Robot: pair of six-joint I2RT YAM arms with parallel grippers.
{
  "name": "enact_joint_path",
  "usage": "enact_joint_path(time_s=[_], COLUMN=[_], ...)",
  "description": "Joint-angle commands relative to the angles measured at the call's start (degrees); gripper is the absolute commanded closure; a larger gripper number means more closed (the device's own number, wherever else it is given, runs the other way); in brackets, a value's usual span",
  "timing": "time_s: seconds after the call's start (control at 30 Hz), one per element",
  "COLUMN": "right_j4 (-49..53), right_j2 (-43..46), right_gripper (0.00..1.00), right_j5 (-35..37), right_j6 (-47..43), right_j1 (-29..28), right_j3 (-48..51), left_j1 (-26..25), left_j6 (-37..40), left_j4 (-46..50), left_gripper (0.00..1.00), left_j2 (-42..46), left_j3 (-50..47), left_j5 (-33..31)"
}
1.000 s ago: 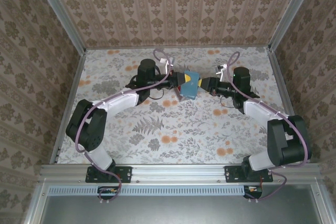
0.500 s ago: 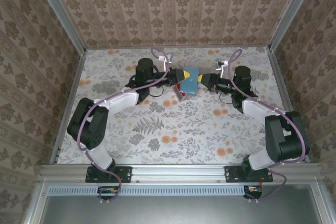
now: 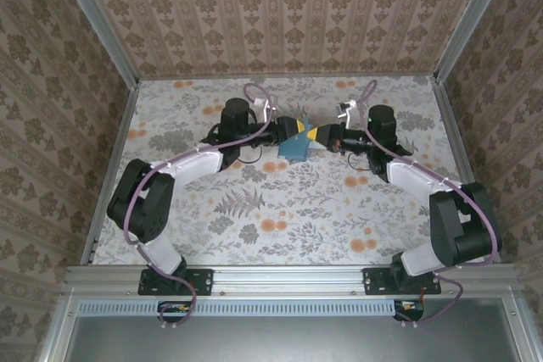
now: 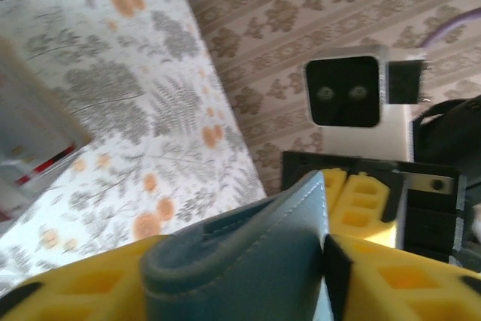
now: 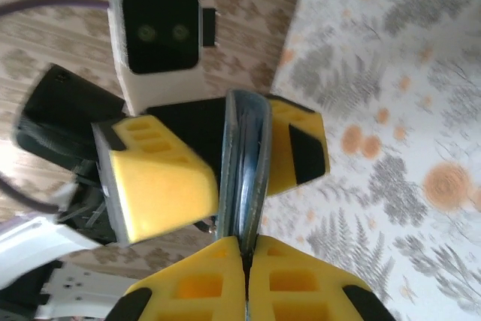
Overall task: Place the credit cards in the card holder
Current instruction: Open the card holder at the center of the table.
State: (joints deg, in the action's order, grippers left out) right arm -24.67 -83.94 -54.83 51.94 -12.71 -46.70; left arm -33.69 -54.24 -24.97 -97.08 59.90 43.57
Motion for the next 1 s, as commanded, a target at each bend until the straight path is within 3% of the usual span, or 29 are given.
enact_joint_path(time_s=[0.0, 0.1, 0.17, 0.2, 0.37, 0.47, 0.6, 0.83, 0.97], right_j4=[24.36, 40.51, 47.74, 48.91, 50.70, 53.23, 58.41, 62.38, 61.46], right_j2=[3.86, 3.87, 6.59, 6.83, 4.66, 4.66, 2.04, -0.45, -0.92], right_gripper=[1.00, 1.00, 1.00, 1.00, 1.00, 1.00, 1.00, 1.00, 1.00], right_j5=[5.55, 18.38, 33.62, 37.45, 39.82, 50.49, 58.64, 64.10, 61.44], right_j6=[-16.72, -24.84, -28.70, -29.27, -27.53, -27.06, -27.50, -28.55, -27.84], right_j1=[-4.39, -7.10, -10.51, -11.33, -13.26, -17.04, -20.77, -22.98, -22.60], right_j3=[-6.75, -10.90, -12.30, -12.54, -14.02, -15.39, -19.15, -23.17, -23.34], left_j1=[1.35, 2.84, 4.16, 4.59, 4.16, 2.75, 0.48, -2.67, -3.13], left_j6=[5.61, 9.74, 13.20, 14.32, 15.95, 15.03, 12.76, 12.08, 10.53], left_j4=[12.20, 21.20, 27.24, 28.86, 29.66, 26.30, 19.09, 15.44, 13.11], left_gripper=[0.36, 0.27, 0.26, 0.26, 0.25, 0.26, 0.26, 0.25, 0.25], left_j2=[3.47, 7.07, 8.91, 9.56, 11.18, 11.50, 12.79, 10.76, 9.77], left_j3=[-2.98, -5.64, -6.28, -6.53, -7.74, -9.19, -11.81, -11.47, -11.93], left_j5=[-5.83, -10.75, -12.78, -13.17, -12.57, -11.40, -11.38, -10.40, -10.38])
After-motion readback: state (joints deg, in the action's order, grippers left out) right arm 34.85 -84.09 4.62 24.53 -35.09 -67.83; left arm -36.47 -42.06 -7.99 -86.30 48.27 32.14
